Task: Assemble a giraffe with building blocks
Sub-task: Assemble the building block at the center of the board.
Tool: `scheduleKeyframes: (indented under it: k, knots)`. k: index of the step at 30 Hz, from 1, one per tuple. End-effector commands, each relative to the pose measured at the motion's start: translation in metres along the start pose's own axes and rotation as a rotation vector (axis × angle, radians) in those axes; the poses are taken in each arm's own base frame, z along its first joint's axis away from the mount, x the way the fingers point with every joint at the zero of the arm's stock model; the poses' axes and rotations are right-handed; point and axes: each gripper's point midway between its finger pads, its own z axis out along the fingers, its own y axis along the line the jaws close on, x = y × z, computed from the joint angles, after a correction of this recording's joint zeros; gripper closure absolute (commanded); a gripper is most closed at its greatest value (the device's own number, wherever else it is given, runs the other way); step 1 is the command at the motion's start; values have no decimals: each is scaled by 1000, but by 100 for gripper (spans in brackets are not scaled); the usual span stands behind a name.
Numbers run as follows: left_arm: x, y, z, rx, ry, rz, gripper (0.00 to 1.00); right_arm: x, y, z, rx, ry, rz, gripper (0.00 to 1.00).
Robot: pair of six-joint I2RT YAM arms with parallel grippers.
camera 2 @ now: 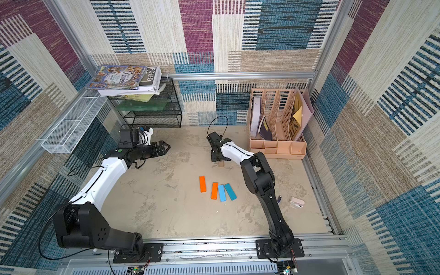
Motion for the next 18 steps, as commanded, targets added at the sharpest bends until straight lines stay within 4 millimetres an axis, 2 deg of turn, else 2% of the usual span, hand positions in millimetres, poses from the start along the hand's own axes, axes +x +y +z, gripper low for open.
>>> scheduleKeyframes:
  k: [1,2,5,8,12,13,16,18]
  knots:
    - [-4,-3,-2,11,-9,9,4,15,4,-12,3,19,-61,23]
    - [-4,-3,-1,10,-8,9,4,17,7,-22,8,-13,-84,3]
    - [-4,-3,-1,10,-7,9,4,29,24,-60,-21,-97,-173,4]
    - [-5,-3,-3,11,-10,9,4,55,45,-89,-69,-136,-241,4]
    - [-4,-3,-4,9,-10,7,4,94,71,-97,-108,-90,-285,1]
    - [-5,-3,-4,10,-11,7,4,101,79,-97,-123,-82,-289,6]
    - [-5,-4,-4,11,-10,6,4,109,90,-94,-131,-65,-263,14]
    - [-4,-4,-5,12,-10,5,4,111,95,-90,-138,-54,-246,15]
